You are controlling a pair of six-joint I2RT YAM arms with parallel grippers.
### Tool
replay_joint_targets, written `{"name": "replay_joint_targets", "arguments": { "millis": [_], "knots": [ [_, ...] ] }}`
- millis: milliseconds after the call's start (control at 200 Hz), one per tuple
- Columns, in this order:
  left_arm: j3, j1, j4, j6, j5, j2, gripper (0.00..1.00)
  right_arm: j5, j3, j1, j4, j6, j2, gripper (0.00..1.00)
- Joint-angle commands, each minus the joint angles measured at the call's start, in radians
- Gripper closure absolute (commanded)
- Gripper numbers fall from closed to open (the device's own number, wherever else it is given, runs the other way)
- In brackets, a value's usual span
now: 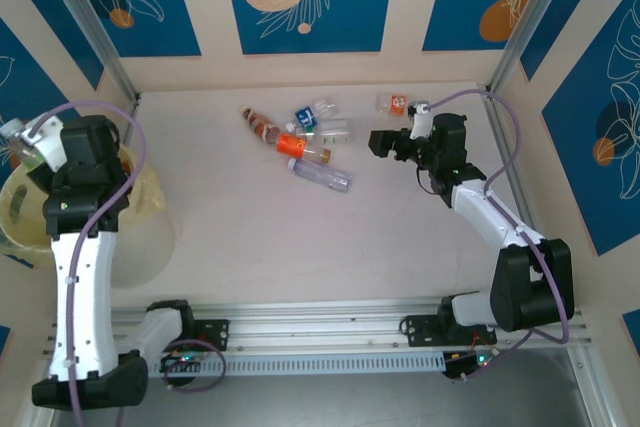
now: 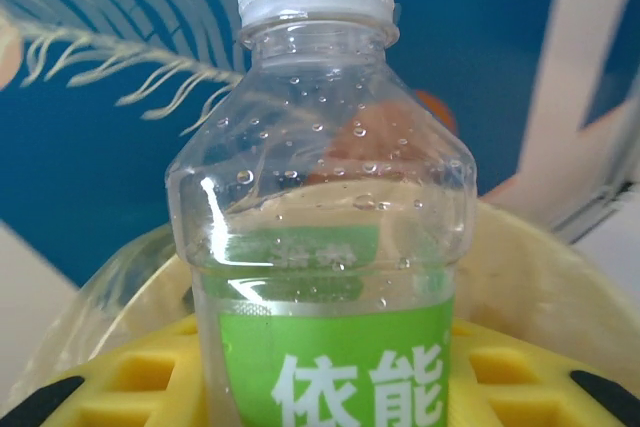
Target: Put the plastic bottles in the bin
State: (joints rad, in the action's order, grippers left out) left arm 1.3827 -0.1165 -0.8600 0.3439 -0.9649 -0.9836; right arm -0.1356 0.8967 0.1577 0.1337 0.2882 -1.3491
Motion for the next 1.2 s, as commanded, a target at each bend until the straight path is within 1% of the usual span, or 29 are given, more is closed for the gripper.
{"name": "replay_joint_targets", "arguments": {
  "millis": [0,100,155,245,270,290,335,370,440,475,495,505,575,780,1060,1195],
  "knots": [
    [-0.02,-0.115,-0.092,0.126,0.061,-0.02,0.85,-0.021,0.051,0.009,-0.004,-0.005,-0.025,0.01],
    [-0.063,-0.209,-0.119,0.141,0.048,-0.026,0.84,-0.025,0.076,0.011,-0.017,-0.013,-0.041,0.01],
    [-0.095,-0.248,-0.113,0.136,0.072,-0.018,0.84,-0.026,0.091,0.014,-0.031,-0.021,-0.049,0.01],
    [-0.141,-0.278,-0.1,0.118,0.107,-0.005,0.74,-0.024,0.116,0.016,-0.054,-0.034,-0.063,0.01],
    [-0.147,-0.281,-0.101,0.112,0.104,-0.005,0.7,-0.023,0.123,0.017,-0.06,-0.037,-0.066,0.01],
    [-0.15,-0.282,-0.102,0.106,0.096,-0.003,0.67,-0.021,0.126,0.018,-0.063,-0.038,-0.067,0.01],
    [-0.157,-0.285,-0.107,0.096,0.067,-0.002,0.5,-0.02,0.132,0.02,-0.066,-0.041,-0.07,0.01],
    [-0.162,-0.287,-0.109,0.088,0.04,0.001,0.42,-0.019,0.135,0.022,-0.066,-0.041,-0.071,0.01],
    [-0.166,-0.293,-0.104,0.069,0.013,0.013,0.16,-0.013,0.138,0.028,-0.065,-0.042,-0.076,0.01],
    [-0.162,-0.294,-0.097,0.053,0.017,0.02,0.09,-0.011,0.139,0.031,-0.067,-0.044,-0.078,0.01],
    [-0.16,-0.294,-0.096,0.049,0.02,0.022,0.01,-0.009,0.14,0.034,-0.068,-0.044,-0.078,0.01],
    [-0.157,-0.295,-0.096,0.048,0.022,0.025,0.0,-0.007,0.139,0.035,-0.067,-0.044,-0.079,0.01],
    [-0.14,-0.296,-0.104,0.046,0.044,0.031,0.0,-0.002,0.137,0.04,-0.071,-0.046,-0.08,0.01],
    [-0.092,-0.295,-0.115,0.049,0.159,0.043,0.0,0.02,0.139,0.056,-0.084,-0.059,-0.083,0.01],
    [-0.089,-0.295,-0.087,0.056,0.293,0.049,0.0,0.037,0.141,0.077,-0.097,-0.066,-0.09,0.01],
    [-0.074,-0.293,-0.071,0.07,0.42,0.054,0.0,0.039,0.146,0.086,-0.118,-0.075,-0.101,0.01]
  ]
}}
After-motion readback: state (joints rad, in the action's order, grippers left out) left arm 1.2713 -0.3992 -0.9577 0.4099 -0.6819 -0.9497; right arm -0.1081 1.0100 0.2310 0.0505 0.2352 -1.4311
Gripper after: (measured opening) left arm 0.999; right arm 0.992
